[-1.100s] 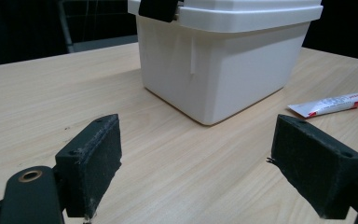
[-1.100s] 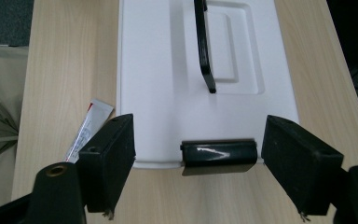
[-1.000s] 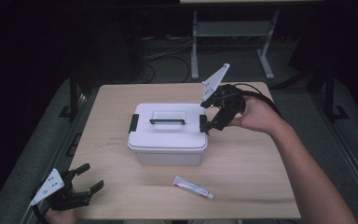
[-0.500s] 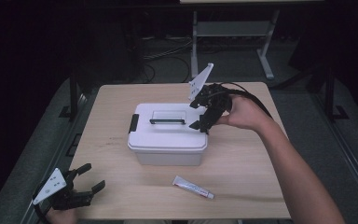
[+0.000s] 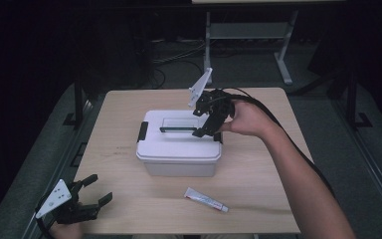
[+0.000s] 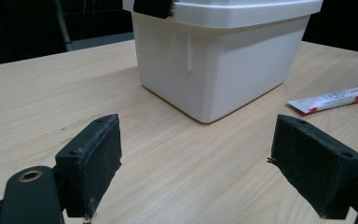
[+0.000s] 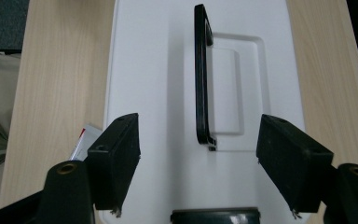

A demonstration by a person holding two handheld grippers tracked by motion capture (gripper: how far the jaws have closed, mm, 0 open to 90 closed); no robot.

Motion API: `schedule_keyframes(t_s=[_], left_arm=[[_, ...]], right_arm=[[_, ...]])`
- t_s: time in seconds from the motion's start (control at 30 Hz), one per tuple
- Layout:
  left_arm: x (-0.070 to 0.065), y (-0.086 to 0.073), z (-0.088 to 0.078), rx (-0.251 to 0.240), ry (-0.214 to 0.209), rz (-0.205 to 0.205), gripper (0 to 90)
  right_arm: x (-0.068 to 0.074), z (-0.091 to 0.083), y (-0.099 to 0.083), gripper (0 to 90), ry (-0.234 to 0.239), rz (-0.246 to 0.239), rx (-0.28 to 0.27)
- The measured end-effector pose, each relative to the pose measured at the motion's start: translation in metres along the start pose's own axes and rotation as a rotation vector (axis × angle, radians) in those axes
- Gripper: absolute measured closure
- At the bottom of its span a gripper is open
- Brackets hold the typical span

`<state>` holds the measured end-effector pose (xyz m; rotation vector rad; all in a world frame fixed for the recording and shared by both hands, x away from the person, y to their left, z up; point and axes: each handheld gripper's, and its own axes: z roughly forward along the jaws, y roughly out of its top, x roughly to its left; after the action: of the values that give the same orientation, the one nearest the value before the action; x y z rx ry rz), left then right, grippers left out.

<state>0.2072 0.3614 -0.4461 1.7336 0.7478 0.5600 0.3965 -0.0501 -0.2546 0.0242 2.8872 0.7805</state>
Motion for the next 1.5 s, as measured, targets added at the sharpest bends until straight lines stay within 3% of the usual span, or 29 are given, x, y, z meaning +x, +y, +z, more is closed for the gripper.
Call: schedule_keyframes(t_s=[0.47, 0.87, 0.97, 1.23, 1.5], left_arm=[[-0.001, 0.000, 0.000, 0.000, -0.001, 0.006, 15.7], [-0.001, 0.000, 0.000, -0.001, -0.002, 0.004, 15.7], [-0.001, 0.000, 0.000, -0.005, -0.001, 0.004, 15.7], [-0.001, 0.000, 0.000, -0.005, -0.001, 0.001, 15.7], [-0.002, 0.001, 0.002, -0.001, -0.004, 0.009, 15.7]], right_arm=[[-0.003, 0.020, 0.020, 37.1, 0.011, -0.012, 0.041], [-0.006, 0.043, 0.027, 51.5, 0.021, 0.002, 0.077], [-0.006, 0.048, 0.034, 58.9, 0.026, 0.007, 0.094], [-0.010, 0.051, 0.034, 72.4, 0.035, 0.016, 0.107], [-0.013, 0.047, 0.033, 78.0, 0.027, 0.037, 0.098]])
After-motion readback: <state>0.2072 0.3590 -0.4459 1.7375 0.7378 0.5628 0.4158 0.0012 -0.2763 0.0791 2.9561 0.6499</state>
